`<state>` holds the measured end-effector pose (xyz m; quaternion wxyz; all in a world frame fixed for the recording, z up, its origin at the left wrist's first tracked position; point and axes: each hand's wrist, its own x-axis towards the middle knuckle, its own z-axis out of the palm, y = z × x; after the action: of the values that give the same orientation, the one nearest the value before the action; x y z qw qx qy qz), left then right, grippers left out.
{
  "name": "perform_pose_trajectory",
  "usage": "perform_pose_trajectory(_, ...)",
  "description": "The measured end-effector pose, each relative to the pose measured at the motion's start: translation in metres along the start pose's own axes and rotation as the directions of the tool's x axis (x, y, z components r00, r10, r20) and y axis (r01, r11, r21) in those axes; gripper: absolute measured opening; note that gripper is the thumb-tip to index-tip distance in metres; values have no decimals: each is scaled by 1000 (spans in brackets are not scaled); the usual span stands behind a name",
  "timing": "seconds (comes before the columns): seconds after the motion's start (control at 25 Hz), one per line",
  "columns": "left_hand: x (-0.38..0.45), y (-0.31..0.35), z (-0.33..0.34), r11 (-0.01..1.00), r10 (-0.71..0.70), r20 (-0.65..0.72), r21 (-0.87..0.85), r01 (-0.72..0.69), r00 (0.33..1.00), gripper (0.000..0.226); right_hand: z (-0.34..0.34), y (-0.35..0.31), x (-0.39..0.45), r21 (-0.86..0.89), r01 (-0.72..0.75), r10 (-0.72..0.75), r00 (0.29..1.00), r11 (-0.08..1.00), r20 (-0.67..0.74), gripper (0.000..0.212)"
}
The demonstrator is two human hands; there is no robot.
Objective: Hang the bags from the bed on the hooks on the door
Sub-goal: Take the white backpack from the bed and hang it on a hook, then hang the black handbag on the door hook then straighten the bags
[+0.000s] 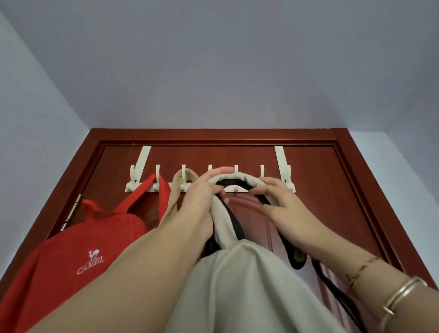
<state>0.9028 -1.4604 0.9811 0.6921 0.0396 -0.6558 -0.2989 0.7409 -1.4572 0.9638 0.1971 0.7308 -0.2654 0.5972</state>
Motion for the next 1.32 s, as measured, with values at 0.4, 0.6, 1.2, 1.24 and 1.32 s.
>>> perform_pose_trajectory(0.4, 205, -41, -7, 216, 426, 61, 962, -166, 903, 26, 59, 91, 203, -136, -243, 237, 970, 960, -62, 52)
perform_pose_trajectory(0.6, 193, -77, -7, -292, 304, 311, 930, -223, 900, 57, 72, 104, 181, -256, -174, 181, 983, 951, 6, 60)
perform_pose_trajectory(1.2, -37, -59, 63, 202, 208, 369, 890, -409, 906, 43, -108, 17, -108, -209, -490, 500, 866, 847, -6, 40)
perform_pose_trajectory(1.24, -68, -58, 88, 282, 174, 392, 859, -427, 903, 41, -141, -2, -145, -250, -554, 567, 823, 794, -22, 39)
perform_pose_trajectory(1.32, -119, -62, 125, 424, 150, 429, 786, -450, 891, 38, -190, -29, -208, -257, -662, 671, 739, 704, -63, 37)
